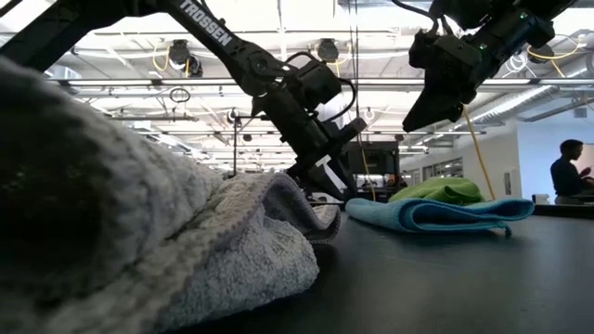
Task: Fold microfiber towels
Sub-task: Fold the blue microfiber towel
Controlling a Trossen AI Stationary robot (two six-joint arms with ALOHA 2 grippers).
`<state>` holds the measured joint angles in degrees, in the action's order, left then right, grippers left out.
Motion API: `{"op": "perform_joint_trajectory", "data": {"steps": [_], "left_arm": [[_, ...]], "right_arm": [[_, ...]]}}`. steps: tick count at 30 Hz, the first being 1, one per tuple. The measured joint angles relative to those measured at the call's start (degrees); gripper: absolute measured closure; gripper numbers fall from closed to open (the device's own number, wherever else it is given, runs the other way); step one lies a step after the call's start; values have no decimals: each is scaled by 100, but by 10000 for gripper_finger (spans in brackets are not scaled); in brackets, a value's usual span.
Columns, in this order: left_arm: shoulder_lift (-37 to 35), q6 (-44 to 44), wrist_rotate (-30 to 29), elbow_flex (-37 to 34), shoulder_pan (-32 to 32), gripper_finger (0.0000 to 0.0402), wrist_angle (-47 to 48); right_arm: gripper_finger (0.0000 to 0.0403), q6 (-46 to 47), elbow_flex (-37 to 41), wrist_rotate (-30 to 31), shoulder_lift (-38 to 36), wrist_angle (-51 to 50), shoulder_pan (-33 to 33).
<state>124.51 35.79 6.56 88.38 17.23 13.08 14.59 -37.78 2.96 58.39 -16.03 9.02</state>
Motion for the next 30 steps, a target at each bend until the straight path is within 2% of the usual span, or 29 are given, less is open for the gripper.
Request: {"op": "perform_joint_trajectory", "data": {"steps": [9, 12, 16, 18, 21, 26, 30], "left_arm": [[0, 223, 96, 0, -106, 258, -111], [-1, 216, 214, 0, -125, 258, -57], [-90, 256, 665, -2, -149, 259, -119], [-169, 332, 817, -4, -182, 259, -49], [-353, 322, 825, -3, -271, 259, 67], [-929, 30, 103, -4, -434, 259, 709], [-1480, -141, -621, -2, -515, 259, 1508]], "right_arm": [[326, 198, -3, -17, 0, -47, -9], [328, 586, -9, -2, 2, -513, -9], [362, 873, -7, 146, 129, -1133, -11], [390, 874, -7, 129, 295, -1080, -17], [398, 862, 28, -91, 692, -719, -44], [402, 828, 120, -613, 1711, 317, -188], [403, 712, 125, -625, 2430, 511, -313]]}}
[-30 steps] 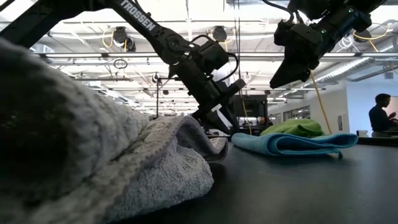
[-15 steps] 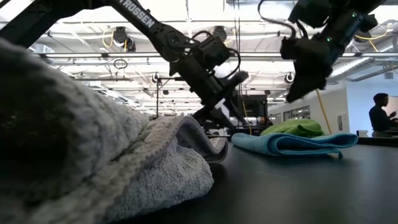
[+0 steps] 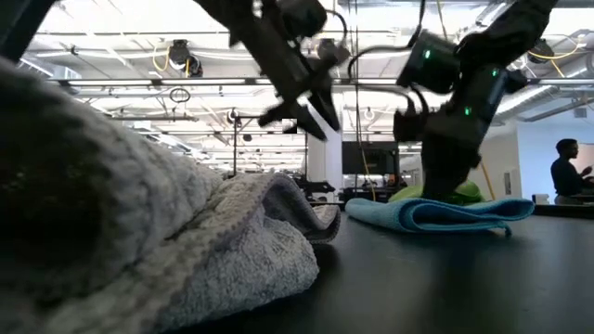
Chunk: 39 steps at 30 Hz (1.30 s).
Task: Fold microfiber towels
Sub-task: Fold the blue microfiber towel
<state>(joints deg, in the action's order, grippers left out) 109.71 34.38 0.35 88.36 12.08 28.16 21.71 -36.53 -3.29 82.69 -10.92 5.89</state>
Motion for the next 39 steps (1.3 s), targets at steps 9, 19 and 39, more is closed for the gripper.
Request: {"op": "perform_joint_trajectory", "data": {"steps": [9, 19, 39], "left_arm": [[-883, 24, -852, 0, -60, 259, 1156], [-1043, 122, -1083, 0, -60, 259, 1301], [-105, -1254, -1091, 4, -1333, 259, 1079]], "right_arm": [[403, -539, -12, -151, 500, 747, -60], [403, -892, 7, 198, 525, 1465, 285], [403, -1161, -58, -334, -1530, -870, -517]]}}
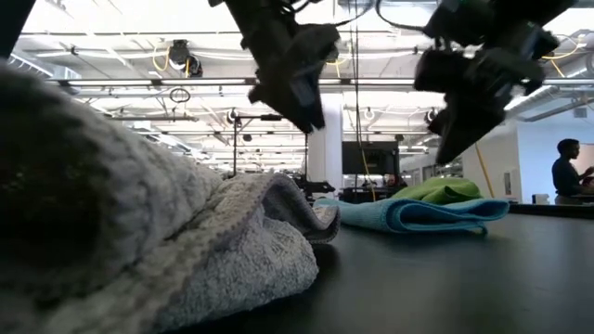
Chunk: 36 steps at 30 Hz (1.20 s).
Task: Fold microfiber towels
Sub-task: Fold the blue microfiber towel
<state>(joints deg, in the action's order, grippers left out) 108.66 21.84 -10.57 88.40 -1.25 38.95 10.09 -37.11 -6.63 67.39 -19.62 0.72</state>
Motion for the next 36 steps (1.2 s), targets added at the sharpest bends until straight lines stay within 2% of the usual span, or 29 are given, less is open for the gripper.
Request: {"op": "perform_joint_trajectory", "data": {"steps": [6, 11, 15, 21, 28, 32, 34, 36], "left_arm": [[644, -72, -69, -2, -713, 259, -556], [851, -270, -489, -2, -958, 259, -1016], [853, -202, -643, -2, -939, 259, -1005], [851, -82, -822, -2, -937, 259, -705], [851, 591, -1159, -2, -905, 259, -295], [851, 1548, -1353, -2, -662, 259, -287], [824, 2089, -1247, -3, -416, 259, -260], [794, 2465, -776, -4, -130, 259, -311]], "right_arm": [[403, 22, 1, -156, -268, -451, -367], [399, -820, -1, -540, -149, -680, -870], [383, -1395, -1, -252, 81, -813, -1293], [350, -1351, 1, 304, 376, -936, -1827], [324, -743, -28, 840, -128, -930, -1959], [321, -571, -28, 1206, -486, -930, -1866], [321, -447, -28, 1262, -622, -857, -1792], [321, -301, -28, 1258, -730, -801, -1704]]}}
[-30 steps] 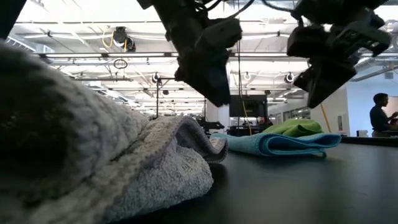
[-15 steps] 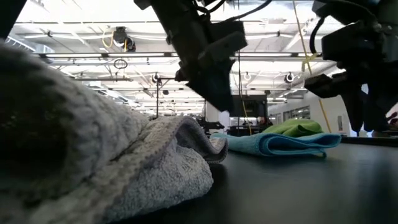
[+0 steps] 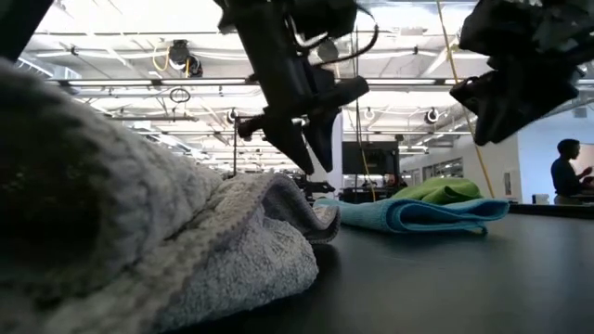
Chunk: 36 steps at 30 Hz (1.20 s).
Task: Fold microfiber towels
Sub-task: Fold the blue microfiber towel
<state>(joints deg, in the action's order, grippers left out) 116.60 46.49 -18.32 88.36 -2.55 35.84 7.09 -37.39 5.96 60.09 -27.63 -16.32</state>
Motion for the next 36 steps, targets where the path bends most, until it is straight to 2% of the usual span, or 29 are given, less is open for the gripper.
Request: {"op": "perform_joint_trajectory", "data": {"steps": [4, 7, 14, 19, 27, 32, 36], "left_arm": [[-1, 220, 1018, 0, 559, 259, -69], [-10, 125, 1450, 0, 892, 259, -285], [-22, 9, 1712, 0, 1505, 259, -430], [-22, 8, 1925, 0, 1743, 259, -210], [8, -78, 2415, 0, 1928, 259, -278], [15, -84, 2528, 0, 1968, 259, -298], [19, -145, 2540, 0, 1974, 259, -317]], "right_arm": [[321, 123, 0, 0, -83, 49, 357], [321, 125, 0, -49, -83, 45, 798], [321, 139, 0, -350, -83, 417, 1958], [321, 85, -2, -1052, 25, 915, 2744], [321, -246, -2, -1669, 926, 1526, 3549], [321, -342, -2, -1672, 1494, 2347, 3848], [321, -305, -2, -1672, 1831, 2615, 4117]]}}
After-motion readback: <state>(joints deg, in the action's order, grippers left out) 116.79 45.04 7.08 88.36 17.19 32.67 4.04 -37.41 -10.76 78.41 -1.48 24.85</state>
